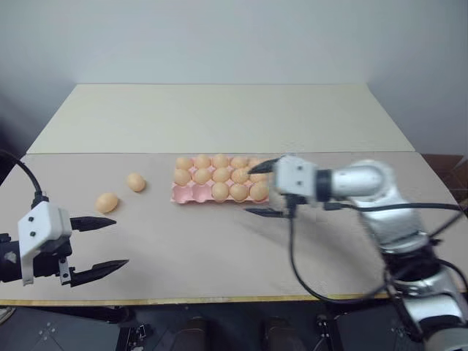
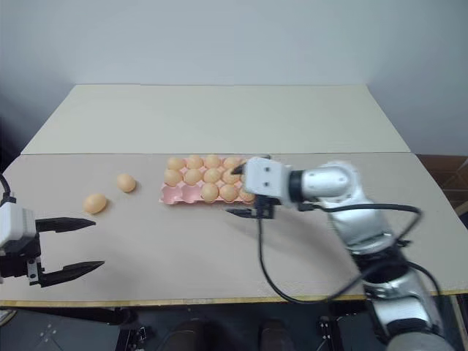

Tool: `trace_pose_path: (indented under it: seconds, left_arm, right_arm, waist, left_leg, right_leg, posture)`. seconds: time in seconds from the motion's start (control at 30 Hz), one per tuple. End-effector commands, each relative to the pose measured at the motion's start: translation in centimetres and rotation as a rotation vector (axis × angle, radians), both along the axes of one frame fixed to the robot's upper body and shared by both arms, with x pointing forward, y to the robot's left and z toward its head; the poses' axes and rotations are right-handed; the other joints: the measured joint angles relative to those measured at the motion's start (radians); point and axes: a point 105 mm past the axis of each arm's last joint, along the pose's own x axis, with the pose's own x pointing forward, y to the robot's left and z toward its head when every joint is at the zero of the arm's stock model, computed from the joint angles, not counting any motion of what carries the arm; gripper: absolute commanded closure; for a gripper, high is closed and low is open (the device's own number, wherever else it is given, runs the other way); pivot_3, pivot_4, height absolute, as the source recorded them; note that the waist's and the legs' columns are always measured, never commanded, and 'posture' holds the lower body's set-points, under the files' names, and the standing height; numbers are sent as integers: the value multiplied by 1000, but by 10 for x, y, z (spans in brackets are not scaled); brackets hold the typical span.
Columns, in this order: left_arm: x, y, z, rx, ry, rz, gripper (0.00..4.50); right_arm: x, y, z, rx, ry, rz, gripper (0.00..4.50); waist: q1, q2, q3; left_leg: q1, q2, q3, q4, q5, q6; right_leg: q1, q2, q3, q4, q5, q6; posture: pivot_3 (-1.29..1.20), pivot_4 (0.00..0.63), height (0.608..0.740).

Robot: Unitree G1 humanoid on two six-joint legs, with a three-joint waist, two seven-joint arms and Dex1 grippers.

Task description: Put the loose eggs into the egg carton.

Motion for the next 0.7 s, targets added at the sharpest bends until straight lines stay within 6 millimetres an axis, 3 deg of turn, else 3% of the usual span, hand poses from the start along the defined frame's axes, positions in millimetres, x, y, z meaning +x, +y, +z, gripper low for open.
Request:
trace_pose_path:
  seconds: [0.03, 0.17, 0.37, 0.7]
  left_arm:
    - [5, 2, 10, 7, -80, 26, 0]
    - [4, 4, 11, 10, -86, 33, 0]
    - [9, 10, 10, 19, -106, 80, 0]
    - [70, 54, 5, 80, -193, 544, 0]
  right_arm:
    - [-21, -23, 15, 6, 76, 11, 39]
    - [-30, -47, 22, -1, 142, -41, 39]
    - [-30, -55, 20, -3, 135, -105, 39]
    - [-34, -44, 17, 15, 139, -101, 39]
  waist:
    - [2, 0, 0]
    - [-1, 0, 0]
    - [1, 0, 0]
    - [6, 0, 0]
  left_leg:
    - [1, 0, 0, 0, 0, 0]
    - [5, 2, 1, 0, 0, 0]
    - [5, 2, 1, 0, 0, 0]
    - [5, 0, 0, 0, 0, 0]
  right_leg:
    - [1, 0, 0, 0, 0, 0]
    - [5, 1, 1, -1, 0, 0]
    - [6, 2, 1, -1, 0, -1]
    - [7, 1, 0, -2, 0, 0]
  posture:
    - [0, 150, 740]
    - [0, 150, 740]
    - [0, 150, 740]
    - [0, 150, 740]
